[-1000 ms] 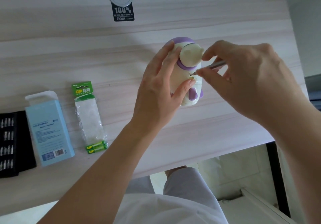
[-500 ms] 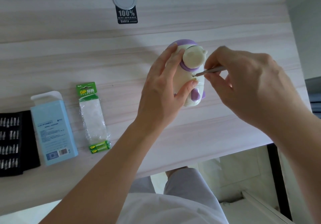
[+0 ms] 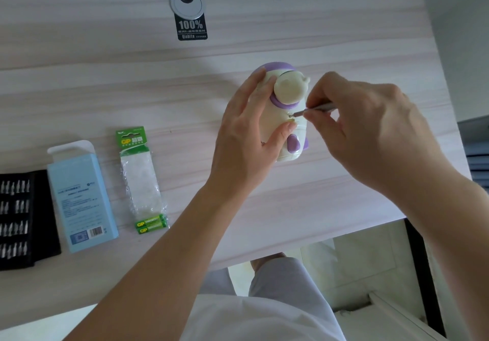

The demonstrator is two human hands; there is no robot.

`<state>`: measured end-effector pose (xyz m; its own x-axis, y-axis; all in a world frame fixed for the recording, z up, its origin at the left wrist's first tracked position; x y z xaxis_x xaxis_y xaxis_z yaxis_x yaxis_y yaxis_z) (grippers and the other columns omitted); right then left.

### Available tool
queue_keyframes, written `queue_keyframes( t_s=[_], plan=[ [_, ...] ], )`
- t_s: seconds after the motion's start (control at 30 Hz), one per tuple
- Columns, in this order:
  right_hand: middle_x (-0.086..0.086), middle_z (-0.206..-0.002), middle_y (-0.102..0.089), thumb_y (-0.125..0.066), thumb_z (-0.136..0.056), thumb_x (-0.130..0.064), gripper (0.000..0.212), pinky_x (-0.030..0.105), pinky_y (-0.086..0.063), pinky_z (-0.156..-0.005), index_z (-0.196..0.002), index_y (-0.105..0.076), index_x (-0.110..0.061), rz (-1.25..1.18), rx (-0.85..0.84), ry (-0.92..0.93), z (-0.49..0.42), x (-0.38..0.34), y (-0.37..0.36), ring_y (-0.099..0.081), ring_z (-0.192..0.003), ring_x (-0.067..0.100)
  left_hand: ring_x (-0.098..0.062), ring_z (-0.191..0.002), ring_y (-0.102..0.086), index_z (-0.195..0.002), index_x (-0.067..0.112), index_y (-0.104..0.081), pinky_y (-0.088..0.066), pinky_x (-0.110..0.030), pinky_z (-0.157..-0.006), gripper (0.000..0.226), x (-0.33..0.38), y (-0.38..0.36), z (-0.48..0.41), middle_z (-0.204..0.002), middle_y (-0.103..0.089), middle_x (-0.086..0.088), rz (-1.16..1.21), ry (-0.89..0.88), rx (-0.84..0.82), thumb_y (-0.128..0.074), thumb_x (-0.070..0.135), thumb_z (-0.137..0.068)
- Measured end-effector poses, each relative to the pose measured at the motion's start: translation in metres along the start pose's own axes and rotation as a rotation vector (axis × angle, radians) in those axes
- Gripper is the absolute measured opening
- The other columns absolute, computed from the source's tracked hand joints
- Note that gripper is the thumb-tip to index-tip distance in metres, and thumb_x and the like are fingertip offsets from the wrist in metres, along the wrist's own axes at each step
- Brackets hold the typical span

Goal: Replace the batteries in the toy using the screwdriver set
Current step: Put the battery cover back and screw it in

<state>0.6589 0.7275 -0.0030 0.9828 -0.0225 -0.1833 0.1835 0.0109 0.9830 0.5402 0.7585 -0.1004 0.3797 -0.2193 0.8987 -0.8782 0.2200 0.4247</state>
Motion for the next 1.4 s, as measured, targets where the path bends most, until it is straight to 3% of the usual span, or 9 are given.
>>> queue_keyframes(
  t_s=[0.2,0.4,0.67,0.8,0.87,1.03,1.13,1.27,1.4],
  plan=[
    [0.013,-0.057,-0.052,-0.051,-0.098,-0.052,0.05,0.031,-0.035,-0.051,-0.075,-0.058,-0.009,0.095,0.07,-0.118,-0.004,0.014,-0.002,-0.047,-0.051,0.036,-0.016,-0.138,-0.045,-0.145,0.014,-0.05,-0.048,-0.043,-0.102,0.063,0.001,0.0,0.0,-0.154,-0.042,-0.001,0.009,-0.002,0.005,-0.072,0.026,-0.087],
    [0.0,-0.085,-0.068,-0.056,-0.097,-0.033,0.014,0.044,-0.053,-0.063,-0.103,-0.056,-0.02,0.006,-0.058,0.004,-0.005,-0.002,-0.001,-0.06,-0.072,0.036,-0.017,-0.138,-0.045,-0.144,0.014,-0.051,-0.047,-0.042,-0.104,0.063,0.0,0.001,0.0,-0.154,-0.043,-0.002,0.006,-0.008,0.012,-0.074,0.028,-0.087],
    [0.011,-0.054,-0.044,-0.053,-0.099,-0.047,0.048,0.032,-0.032,-0.051,-0.075,-0.059,-0.005,0.132,0.022,-0.064,-0.007,0.004,-0.001,-0.043,-0.048,0.033,-0.016,-0.138,-0.045,-0.145,0.014,-0.05,-0.048,-0.042,-0.103,0.063,0.0,0.001,0.001,-0.154,-0.042,-0.001,0.018,-0.007,0.014,-0.073,0.026,-0.087],
    [0.004,-0.08,-0.065,-0.053,-0.098,-0.037,0.021,0.041,-0.05,-0.059,-0.101,-0.056,-0.016,0.078,-0.052,0.011,-0.005,-0.004,0.0,-0.058,-0.066,0.037,-0.017,-0.138,-0.046,-0.144,0.013,-0.051,-0.048,-0.042,-0.103,0.064,0.0,0.0,0.0,-0.153,-0.043,-0.002,0.015,-0.023,0.012,-0.074,0.028,-0.087],
    [0.003,-0.082,-0.065,-0.054,-0.098,-0.029,0.013,0.042,-0.05,-0.057,-0.101,-0.053,-0.016,0.096,-0.048,0.058,-0.004,-0.01,0.002,-0.057,-0.066,0.038,-0.017,-0.138,-0.045,-0.143,0.013,-0.051,-0.048,-0.043,-0.103,0.063,0.0,-0.001,-0.001,-0.154,-0.043,-0.002,0.016,-0.021,0.007,-0.074,0.028,-0.087],
    [0.009,-0.056,-0.046,-0.056,-0.098,-0.042,0.039,0.034,-0.032,-0.053,-0.081,-0.057,-0.007,0.212,-0.018,0.003,-0.009,-0.004,0.0,-0.045,-0.049,0.034,-0.016,-0.138,-0.045,-0.143,0.014,-0.052,-0.048,-0.043,-0.101,0.061,0.001,-0.001,-0.001,-0.154,-0.042,-0.001,0.022,-0.017,0.011,-0.073,0.026,-0.087],
    [0.007,-0.051,-0.037,-0.053,-0.097,-0.051,0.05,0.033,-0.031,-0.054,-0.073,-0.058,-0.007,0.194,-0.016,-0.065,-0.008,0.005,0.0,-0.042,-0.048,0.032,-0.016,-0.138,-0.044,-0.144,0.013,-0.051,-0.048,-0.042,-0.102,0.063,0.001,0.001,0.0,-0.154,-0.042,-0.001,0.022,-0.019,0.01,-0.073,0.025,-0.086],
    [0.002,-0.083,-0.067,-0.054,-0.097,-0.043,0.025,0.043,-0.051,-0.063,-0.104,-0.058,-0.019,0.092,-0.073,-0.037,-0.005,0.0,0.0,-0.061,-0.071,0.037,-0.018,-0.138,-0.046,-0.144,0.012,-0.051,-0.048,-0.043,-0.102,0.064,0.001,0.001,-0.001,-0.154,-0.043,-0.002,0.014,-0.027,0.01,-0.074,0.027,-0.086],
    [0.003,-0.082,-0.066,-0.054,-0.099,-0.027,0.011,0.04,-0.047,-0.055,-0.099,-0.055,-0.016,0.15,-0.044,0.045,-0.001,-0.012,0.001,-0.058,-0.066,0.039,-0.017,-0.138,-0.045,-0.144,0.013,-0.051,-0.048,-0.043,-0.102,0.064,0.0,0.0,-0.001,-0.154,-0.042,-0.001,0.014,-0.022,0.006,-0.074,0.028,-0.087]
  ],
)
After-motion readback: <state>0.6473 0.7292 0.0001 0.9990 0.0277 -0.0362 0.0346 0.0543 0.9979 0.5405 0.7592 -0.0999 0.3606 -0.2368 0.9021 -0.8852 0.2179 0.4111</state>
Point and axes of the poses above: each hand's wrist, its own z-axis away from the middle knuckle, its own y-axis out of the back of the hand, x = y × z, the point moved 10 cm from there along -z, towards the middle knuckle
